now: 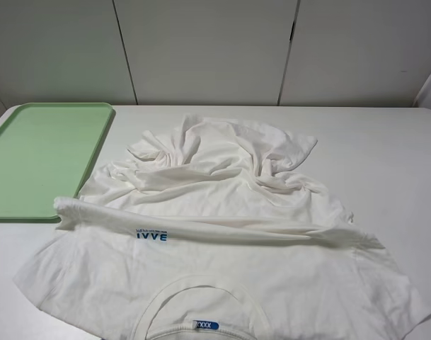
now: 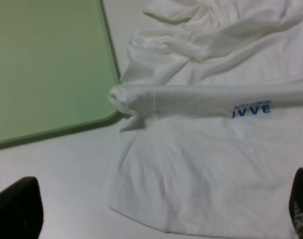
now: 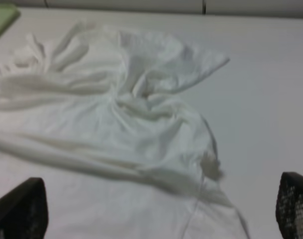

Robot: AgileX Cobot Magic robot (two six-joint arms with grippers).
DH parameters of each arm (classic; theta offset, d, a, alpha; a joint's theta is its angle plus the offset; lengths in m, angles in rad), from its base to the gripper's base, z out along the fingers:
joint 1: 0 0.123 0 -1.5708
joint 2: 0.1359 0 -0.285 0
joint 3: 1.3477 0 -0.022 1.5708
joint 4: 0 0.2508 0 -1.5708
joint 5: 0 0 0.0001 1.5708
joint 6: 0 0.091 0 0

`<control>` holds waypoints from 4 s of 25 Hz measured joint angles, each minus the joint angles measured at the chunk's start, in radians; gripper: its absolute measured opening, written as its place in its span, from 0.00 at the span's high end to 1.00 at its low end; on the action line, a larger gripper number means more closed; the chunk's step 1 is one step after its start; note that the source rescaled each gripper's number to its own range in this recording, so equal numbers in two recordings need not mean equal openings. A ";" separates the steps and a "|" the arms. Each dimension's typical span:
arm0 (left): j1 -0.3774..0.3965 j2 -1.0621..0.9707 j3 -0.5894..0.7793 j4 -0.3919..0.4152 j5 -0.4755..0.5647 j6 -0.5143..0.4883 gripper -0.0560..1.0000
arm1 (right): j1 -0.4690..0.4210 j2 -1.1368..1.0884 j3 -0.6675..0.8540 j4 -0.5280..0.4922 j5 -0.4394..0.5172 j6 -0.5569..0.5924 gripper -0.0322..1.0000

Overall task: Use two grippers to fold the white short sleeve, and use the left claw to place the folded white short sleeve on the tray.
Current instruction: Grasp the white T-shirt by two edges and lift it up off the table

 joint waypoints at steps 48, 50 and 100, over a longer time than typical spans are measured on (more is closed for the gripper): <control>-0.236 1.197 -0.315 -0.035 -0.044 0.450 0.04 | 0.288 1.534 -0.322 -0.233 -0.272 -0.760 0.00; -0.236 1.197 -0.315 -0.035 -0.042 0.450 0.04 | 0.288 1.564 -0.322 -0.267 -0.272 -0.760 0.00; -0.236 1.462 -0.315 0.159 -0.248 0.454 0.08 | 0.288 1.769 -0.204 -0.584 -0.420 -0.726 0.97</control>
